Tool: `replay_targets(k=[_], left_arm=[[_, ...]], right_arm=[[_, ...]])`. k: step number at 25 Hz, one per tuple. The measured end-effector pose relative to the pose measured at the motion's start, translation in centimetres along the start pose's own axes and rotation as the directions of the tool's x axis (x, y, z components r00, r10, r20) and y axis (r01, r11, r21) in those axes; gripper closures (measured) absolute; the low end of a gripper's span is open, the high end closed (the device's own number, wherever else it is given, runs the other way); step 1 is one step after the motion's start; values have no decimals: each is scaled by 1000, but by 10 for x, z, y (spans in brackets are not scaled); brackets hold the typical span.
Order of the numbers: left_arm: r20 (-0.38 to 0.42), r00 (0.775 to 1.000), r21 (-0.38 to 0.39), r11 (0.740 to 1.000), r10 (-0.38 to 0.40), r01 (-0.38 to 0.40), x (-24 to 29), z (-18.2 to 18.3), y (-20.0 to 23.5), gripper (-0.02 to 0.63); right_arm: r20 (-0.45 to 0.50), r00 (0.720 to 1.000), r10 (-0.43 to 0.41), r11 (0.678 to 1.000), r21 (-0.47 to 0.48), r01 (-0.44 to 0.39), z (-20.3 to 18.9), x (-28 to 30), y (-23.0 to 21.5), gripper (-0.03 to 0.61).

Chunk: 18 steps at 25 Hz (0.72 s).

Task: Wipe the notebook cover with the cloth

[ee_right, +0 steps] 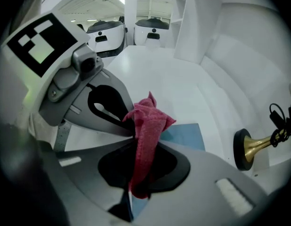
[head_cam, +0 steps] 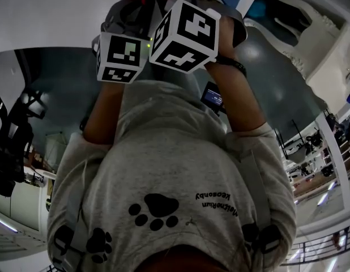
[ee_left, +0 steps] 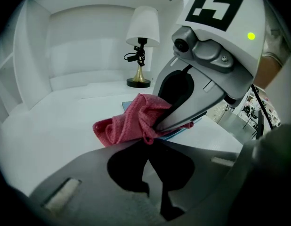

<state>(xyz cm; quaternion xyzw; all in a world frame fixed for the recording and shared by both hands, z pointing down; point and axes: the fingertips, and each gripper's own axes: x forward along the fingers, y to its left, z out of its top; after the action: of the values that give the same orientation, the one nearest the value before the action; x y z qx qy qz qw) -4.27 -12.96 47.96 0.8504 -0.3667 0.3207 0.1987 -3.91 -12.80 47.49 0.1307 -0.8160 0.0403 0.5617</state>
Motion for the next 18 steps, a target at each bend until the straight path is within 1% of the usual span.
replay_targets(k=[3, 8, 18], left_arm=[[1, 1000, 2, 1000, 1, -1, 0, 0, 0, 614], [1, 1000, 8, 1000, 5, -5, 2, -1, 1, 614], [1, 1000, 16, 1000, 10, -10, 2, -2, 2, 614]], right_arm=[[2, 1000, 4, 1000, 14, -4, -13, -4, 0, 534], [-10, 1000, 3, 997, 82, -3, -46, -15, -1, 535], [-99, 994, -42, 975, 214, 63, -124, -42, -3, 535]])
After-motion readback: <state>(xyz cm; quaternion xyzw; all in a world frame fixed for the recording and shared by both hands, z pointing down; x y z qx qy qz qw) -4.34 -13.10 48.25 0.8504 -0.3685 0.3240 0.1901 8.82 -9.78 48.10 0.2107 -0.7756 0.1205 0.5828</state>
